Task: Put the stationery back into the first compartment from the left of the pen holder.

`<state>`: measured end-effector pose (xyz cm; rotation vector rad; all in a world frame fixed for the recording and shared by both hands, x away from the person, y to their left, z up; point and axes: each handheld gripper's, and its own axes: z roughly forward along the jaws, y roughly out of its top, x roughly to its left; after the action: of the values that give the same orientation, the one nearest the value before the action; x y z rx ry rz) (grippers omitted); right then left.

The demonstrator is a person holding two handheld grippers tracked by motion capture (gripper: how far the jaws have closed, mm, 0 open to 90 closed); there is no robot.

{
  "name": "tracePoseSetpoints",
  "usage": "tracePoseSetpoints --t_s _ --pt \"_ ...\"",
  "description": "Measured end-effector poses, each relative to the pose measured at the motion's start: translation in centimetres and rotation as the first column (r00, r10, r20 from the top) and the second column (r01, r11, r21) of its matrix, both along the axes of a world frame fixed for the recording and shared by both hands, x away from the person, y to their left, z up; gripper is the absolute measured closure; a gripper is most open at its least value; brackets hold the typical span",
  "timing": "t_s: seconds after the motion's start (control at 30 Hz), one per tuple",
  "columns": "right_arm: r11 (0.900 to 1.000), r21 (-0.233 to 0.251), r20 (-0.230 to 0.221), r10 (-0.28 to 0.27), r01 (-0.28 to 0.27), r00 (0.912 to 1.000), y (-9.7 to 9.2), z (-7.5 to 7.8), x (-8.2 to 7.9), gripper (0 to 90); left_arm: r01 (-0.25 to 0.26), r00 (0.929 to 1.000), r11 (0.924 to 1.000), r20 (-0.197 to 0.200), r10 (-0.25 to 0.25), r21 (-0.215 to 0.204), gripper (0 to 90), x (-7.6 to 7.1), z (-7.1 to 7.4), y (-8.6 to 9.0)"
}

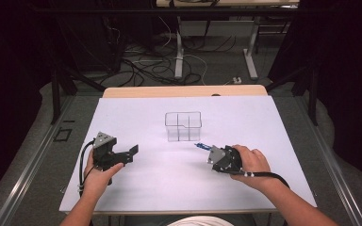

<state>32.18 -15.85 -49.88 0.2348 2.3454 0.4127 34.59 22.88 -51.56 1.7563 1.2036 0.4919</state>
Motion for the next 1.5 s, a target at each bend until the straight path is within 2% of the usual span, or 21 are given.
tracePoseSetpoints --t_s 0.17,0.3,0.43,0.5,0.57,0.6,0.67,0.7,0.8,0.83,0.87,0.9,0.93,0.97,1.0,1.1,1.23,1.27,1.3,1.37,1.5 --pt "0.9886 -0.11 0.119 0.116 -0.103 0.986 0.7 0.0 -0.7 80.0 0.006 1.0 1.0 -0.005 -0.006 0.006 3.2 0.0 0.0 0.0" --pt "0.963 -0.217 0.171 0.199 -0.16 0.9649 1.1 -0.2 -1.0 80.0 0.014 0.9999 0.9998 -0.007 -0.014 0.016 4.4 0.1 0.0 -0.1" --pt "0.9204 -0.331 0.207 0.286 -0.209 0.9355 1.6 -0.2 -1.4 80.0 0.027 0.9996 0.999 -0.008 -0.027 0.036 5.2 0.1 0.0 -0.3" --pt "0.8903 -0.391 0.22 0.337 -0.234 0.9155 1.8 -0.1 -1.5 80.0 0.035 0.9994 0.998 -0.007 -0.035 0.053 5.4 0.0 0.1 -0.5" --pt "0.8688 -0.43 0.249 0.375 -0.245 0.8928 2.0 -0.1 -1.6 80.0 0.042 0.9991 0.9968 -0.002 -0.042 0.069 5.8 0.0 0.2 -0.6" --pt "0.8542 -0.46 0.245 0.385 -0.243 0.8898 2.0 0.0 -1.7 79.9 0.044 0.999 0.9969 -0.004 -0.044 0.065 6.1 0.0 0.2 -0.7" --pt "0.836 -0.487 0.276 0.422 -0.254 0.8635 2.2 0.1 -1.8 80.0 0.048 0.9988 0.996 -0.002 -0.048 0.076 6.7 -0.1 0.3 -0.8" --pt "0.8239 -0.505 0.266 0.432 -0.258 0.8618 2.3 0.3 -1.9 80.0 0.052 0.9986 0.9958 -0.005 -0.052 0.075 7.0 -0.1 0.3 -0.9" --pt "0.8103 -0.526 0.287 0.456 -0.259 0.8425 2.5 0.6 -1.9 79.9 0.054 0.9985 0.9943 0.0 -0.055 0.092 7.4 -0.1 0.4 -1.1" --pt "0.8093 -0.526 0.279 0.455 -0.262 0.8456 2.5 0.8 -1.9 80.0 0.057 0.9984 0.9934 -0.002 -0.057 0.1 7.6 -0.1 0.4 -1.2" --pt "0.8005 -0.538 0.279 0.465 -0.265 0.8403 2.6 0.9 -1.8 79.9 0.061 0.9982 0.9912 -0.005 -0.06 0.117 7.9 -0.1 0.5 -1.2" --pt "0.7977 -0.542 0.296 0.475 -0.264 0.8288 2.6 0.8 -1.8 80.0 0.06 0.9982 0.9904 -0.003 -0.06 0.125 8.3 -0.1 0.5 -1.4" --pt "0.7889 -0.554 0.279 0.477 -0.267 0.8333 2.7 0.9 -1.8 80.0 0.065 0.9979 0.9892 -0.003 -0.065 0.131 8.6 -0.1 0.6 -1.5" --pt "0.7845 -0.56 0.297 0.491 -0.267 0.8192 2.7 0.9 -1.8 80.0 0.07 0.9976 0.9889 -0.002 -0.07 0.131 9.1 -0.1 0.6 -1.6" --pt "0.7773 -0.567 0.277 0.491 -0.272 0.8259 2.8 0.9 -1.9 80.0 0.075 0.9971 0.9873 -0.002 -0.076 0.14 9.7 -0.1 0.7 -1.7" --pt "0.767 -0.579 0.278 0.505 -0.277 0.8168 2.9 1.0 -1.9 80.0 0.094 0.9956 0.9869 -0.001 -0.094 0.132 11.7 -0.2 1.1 -2.2" --pt "0.7608 -0.585 0.285 0.517 -0.28 0.807 3.0 1.2 -1.9 80.0 0.13 0.9912 0.9833 0.008 -0.132 0.127 16.2 -0.2 1.9 -3.0" --pt "0.7653 -0.583 0.289 0.509 -0.273 0.8106 3.0 1.3 -2.0 80.0 0.144 0.9891 0.9814 0.012 -0.147 0.127 16.2 -0.2 2.1 -3.3" --pt "0.7591 -0.587 0.291 0.523 -0.282 0.8011 3.0 1.4 -2.0 80.0 0.156 0.9871 0.9786 0.012 -0.16 0.134 16.2 -0.2 2.3 -3.5" --pt "0.7586 -0.589 0.296 0.524 -0.28 0.7986 3.1 1.6 -1.9 80.0 0.175 0.9838 0.9747 0.015 -0.178 0.14 16.2 -0.1 2.6 -4.2" --pt "0.7595 -0.585 0.308 0.533 -0.285 0.7883 3.5 2.0 -2.0 80.0 0.23 0.9722 0.9562 0.002 -0.234 0.181 17.0 0.0 3.2 -5.3"
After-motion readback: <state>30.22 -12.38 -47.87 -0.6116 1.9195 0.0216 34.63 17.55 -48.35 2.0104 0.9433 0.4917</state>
